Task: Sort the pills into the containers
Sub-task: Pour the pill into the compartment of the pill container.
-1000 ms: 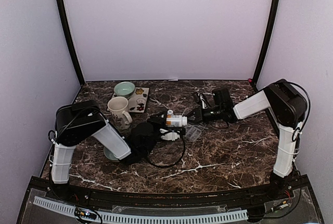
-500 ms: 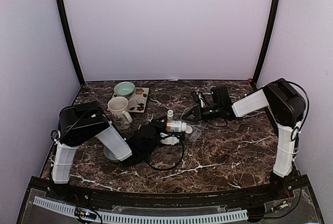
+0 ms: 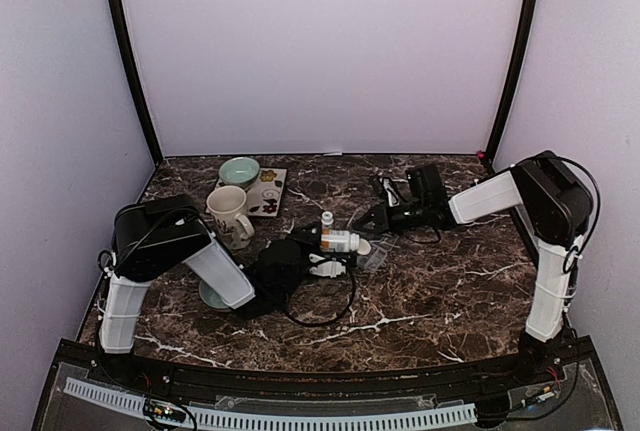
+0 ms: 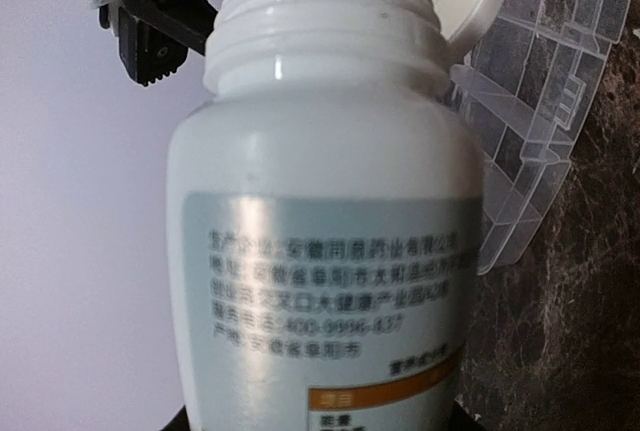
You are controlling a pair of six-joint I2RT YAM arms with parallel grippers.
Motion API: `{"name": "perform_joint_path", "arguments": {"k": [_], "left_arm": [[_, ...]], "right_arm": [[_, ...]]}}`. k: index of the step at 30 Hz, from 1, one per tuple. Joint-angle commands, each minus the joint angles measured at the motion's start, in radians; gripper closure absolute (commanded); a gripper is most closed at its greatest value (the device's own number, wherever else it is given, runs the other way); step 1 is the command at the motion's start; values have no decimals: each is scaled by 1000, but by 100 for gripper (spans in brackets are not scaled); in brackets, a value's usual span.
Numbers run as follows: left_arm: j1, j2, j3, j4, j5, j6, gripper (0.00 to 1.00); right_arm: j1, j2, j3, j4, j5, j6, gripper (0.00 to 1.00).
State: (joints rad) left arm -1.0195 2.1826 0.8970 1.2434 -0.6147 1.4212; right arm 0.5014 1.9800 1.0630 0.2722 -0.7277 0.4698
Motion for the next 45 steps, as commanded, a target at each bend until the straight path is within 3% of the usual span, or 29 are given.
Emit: {"name": "perform_joint_path", "arguments": {"k": [1, 22, 38, 45], "left_arm": [[-2, -2, 16, 44, -14, 8, 100], [22, -21, 20, 65, -50, 39, 100], [27, -141, -14, 84, -29, -14, 100], [23, -169, -31, 78, -16, -23, 100]], "right_arm": [[5, -90, -32, -16, 86, -30, 79], [15, -213, -140, -40, 176, -27, 75], [43, -336, -271, 169, 82, 170, 56], [56, -368, -264, 183, 62, 198, 54]]}}
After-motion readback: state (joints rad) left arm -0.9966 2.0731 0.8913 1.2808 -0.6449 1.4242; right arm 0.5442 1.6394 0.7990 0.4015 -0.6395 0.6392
